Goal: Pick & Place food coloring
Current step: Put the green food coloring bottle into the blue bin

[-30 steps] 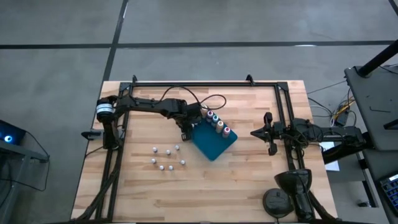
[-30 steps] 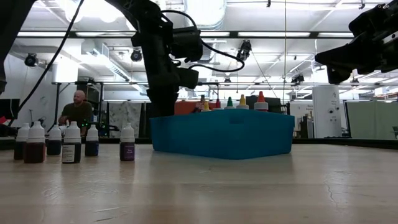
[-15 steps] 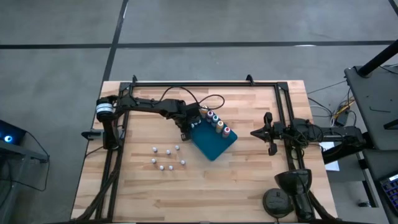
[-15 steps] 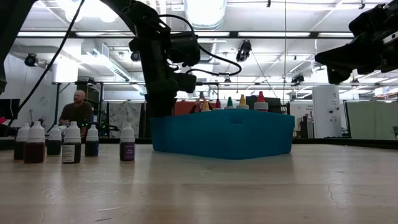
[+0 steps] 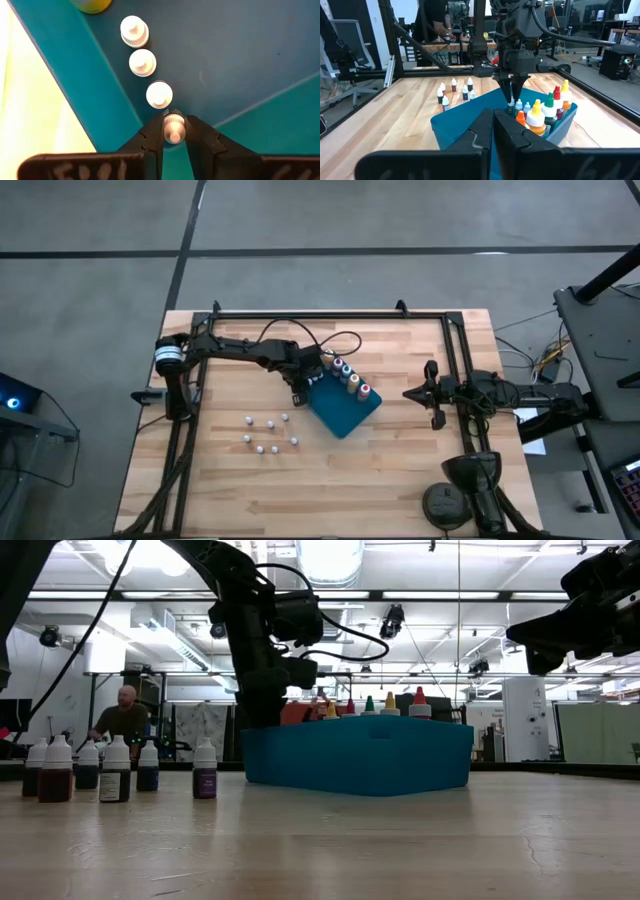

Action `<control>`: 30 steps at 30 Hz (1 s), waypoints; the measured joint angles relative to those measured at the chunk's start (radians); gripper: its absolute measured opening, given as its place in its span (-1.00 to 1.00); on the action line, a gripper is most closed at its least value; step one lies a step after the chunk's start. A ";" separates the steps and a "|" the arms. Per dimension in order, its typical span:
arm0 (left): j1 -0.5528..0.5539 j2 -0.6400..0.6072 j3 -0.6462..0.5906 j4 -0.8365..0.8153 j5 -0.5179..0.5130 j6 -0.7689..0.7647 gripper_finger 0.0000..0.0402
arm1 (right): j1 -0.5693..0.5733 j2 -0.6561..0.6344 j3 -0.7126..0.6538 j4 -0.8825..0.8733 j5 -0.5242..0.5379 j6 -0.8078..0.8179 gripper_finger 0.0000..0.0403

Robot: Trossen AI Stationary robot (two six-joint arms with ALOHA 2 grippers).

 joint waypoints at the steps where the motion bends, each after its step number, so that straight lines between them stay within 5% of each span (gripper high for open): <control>1: 0.000 0.000 0.000 0.000 0.000 0.000 -0.76 | 0.000 0.000 0.000 0.000 0.000 -0.001 -0.96; 30: -0.001 0.000 0.000 -0.003 0.019 -0.034 -0.71 | 0.000 0.000 0.000 0.000 0.000 0.001 -0.96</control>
